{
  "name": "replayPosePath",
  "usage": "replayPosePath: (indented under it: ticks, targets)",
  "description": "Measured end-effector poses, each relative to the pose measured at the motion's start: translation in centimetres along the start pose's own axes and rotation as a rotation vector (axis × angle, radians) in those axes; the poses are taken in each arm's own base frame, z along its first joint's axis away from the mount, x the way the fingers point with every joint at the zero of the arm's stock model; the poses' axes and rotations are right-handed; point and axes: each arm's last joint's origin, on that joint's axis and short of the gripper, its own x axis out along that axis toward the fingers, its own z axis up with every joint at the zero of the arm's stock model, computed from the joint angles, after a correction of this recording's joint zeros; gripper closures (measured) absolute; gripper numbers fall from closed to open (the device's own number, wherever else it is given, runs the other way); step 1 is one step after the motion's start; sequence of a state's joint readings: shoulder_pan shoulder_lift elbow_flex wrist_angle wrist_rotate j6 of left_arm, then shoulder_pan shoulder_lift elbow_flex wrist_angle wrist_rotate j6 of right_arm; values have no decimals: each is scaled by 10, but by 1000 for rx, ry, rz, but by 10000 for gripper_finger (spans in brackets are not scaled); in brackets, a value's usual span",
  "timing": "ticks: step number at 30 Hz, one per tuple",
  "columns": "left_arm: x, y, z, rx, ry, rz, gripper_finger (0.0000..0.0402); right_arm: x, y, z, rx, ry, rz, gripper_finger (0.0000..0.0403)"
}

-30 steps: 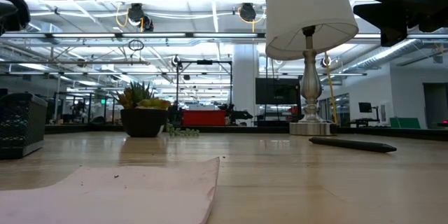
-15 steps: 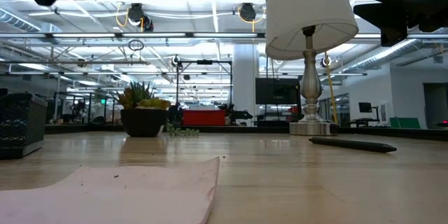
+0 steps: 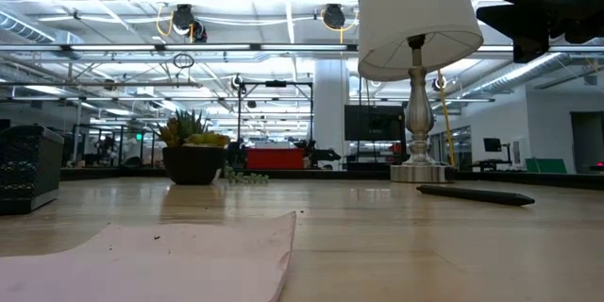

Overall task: Pick and place office supplies into organizer
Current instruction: Put the pen into the top left section of the desk organizer

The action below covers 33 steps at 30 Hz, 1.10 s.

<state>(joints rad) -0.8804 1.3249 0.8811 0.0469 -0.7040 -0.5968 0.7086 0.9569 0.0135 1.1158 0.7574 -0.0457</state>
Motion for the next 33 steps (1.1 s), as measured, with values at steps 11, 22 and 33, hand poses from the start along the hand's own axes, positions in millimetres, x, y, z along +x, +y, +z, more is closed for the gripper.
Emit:
replayPosePath:
  ticks: [11,22,33]
  targets:
    - [50,19,-38,56,163,86,130,0,0,0,0,-1,0,231]
    - [43,37,-57,82,369,224,131,0,0,0,0,0,0,230]
    - [26,37,-71,80,469,297,131,0,0,0,1,-1,0,228]
